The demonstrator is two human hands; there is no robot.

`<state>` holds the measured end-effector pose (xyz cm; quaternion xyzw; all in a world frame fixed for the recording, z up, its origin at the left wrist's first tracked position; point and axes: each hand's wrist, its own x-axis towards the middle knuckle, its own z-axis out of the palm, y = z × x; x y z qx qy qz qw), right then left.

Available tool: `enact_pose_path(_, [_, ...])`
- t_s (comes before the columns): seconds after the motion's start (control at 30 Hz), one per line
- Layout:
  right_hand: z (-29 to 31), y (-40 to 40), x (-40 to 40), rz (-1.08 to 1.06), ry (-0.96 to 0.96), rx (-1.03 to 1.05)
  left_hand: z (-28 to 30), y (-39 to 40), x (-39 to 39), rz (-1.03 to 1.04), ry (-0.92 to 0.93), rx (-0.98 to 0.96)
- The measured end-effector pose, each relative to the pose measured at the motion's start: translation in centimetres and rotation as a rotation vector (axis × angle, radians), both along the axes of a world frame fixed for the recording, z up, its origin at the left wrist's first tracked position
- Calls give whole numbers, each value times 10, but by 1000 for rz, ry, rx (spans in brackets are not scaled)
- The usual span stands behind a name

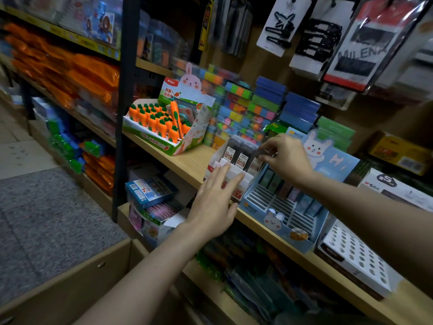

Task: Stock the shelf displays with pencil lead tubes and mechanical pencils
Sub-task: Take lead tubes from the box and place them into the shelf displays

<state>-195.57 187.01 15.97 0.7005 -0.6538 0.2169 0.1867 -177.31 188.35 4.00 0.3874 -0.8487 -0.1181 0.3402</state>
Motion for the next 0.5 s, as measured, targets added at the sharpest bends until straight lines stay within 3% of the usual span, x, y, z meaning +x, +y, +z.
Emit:
enact_pose_path(0.2, [-16, 4, 5, -93, 178, -12, 0, 0, 0, -22, -13, 28])
enact_pose_path(0.27, [-13, 10, 4, -115, 156, 14, 0, 1, 2, -49, 5, 42])
enact_pose_path(0.5, [-25, 64, 30, 60, -533, -60, -2, 27, 28, -115, 253, 114])
